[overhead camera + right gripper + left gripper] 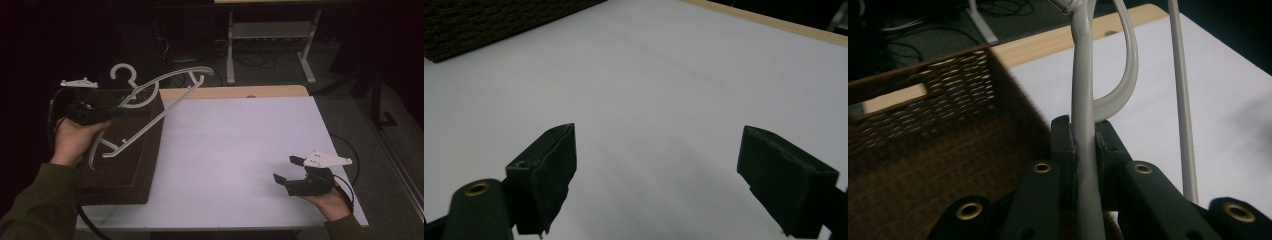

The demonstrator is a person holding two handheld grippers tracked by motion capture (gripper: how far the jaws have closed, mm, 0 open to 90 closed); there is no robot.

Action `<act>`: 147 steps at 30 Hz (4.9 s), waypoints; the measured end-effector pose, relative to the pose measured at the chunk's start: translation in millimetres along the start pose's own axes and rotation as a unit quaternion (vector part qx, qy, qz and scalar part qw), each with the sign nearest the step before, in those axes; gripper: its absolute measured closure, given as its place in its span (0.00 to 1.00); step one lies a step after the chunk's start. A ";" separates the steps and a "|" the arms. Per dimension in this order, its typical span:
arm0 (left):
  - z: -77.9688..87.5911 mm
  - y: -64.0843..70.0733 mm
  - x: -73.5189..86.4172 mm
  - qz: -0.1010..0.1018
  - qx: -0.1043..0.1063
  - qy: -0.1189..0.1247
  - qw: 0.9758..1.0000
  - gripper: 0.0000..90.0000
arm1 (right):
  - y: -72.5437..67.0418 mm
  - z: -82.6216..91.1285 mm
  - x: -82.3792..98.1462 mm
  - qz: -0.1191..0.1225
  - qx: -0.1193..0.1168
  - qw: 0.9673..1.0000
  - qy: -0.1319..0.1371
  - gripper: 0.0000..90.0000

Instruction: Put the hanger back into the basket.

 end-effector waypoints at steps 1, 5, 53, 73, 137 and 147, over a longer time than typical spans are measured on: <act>2.5 -5.4 1.3 0.001 -0.005 0.000 1.000 0.92 | 0.0 -0.2 -0.1 0.000 0.000 1.000 0.000 0.17; 11.1 -26.6 7.8 0.006 -0.027 -0.001 1.000 0.92 | -0.4 -0.9 0.1 -0.001 -0.001 1.000 0.000 0.17; 38.0 -133.9 77.6 0.039 -0.128 -0.055 0.989 0.91 | 2.5 -2.3 1.3 -0.006 0.006 1.000 -0.003 0.18; 38.1 -98.0 57.7 0.046 -0.050 0.025 0.997 0.34 | 4.8 -1.2 -4.4 -0.008 0.006 1.000 0.008 0.18; -57.8 127.3 62.1 -0.091 0.166 0.166 0.968 0.00 | 40.1 13.7 -95.3 -0.012 0.017 0.984 0.175 0.00; -58.0 122.1 64.7 -0.094 0.157 0.157 0.971 0.00 | 38.3 13.7 -94.0 -0.012 0.015 0.985 0.172 0.00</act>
Point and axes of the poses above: each handheld gripper's, and its own axes: z roughly backward along the jaws, x roughly out of its underside, y roughly to its right, the point moved 8 cm from there along -z, roughly forward along the jaws, and after that the axes turned 9 degrees about z, right-handed, at the moved point
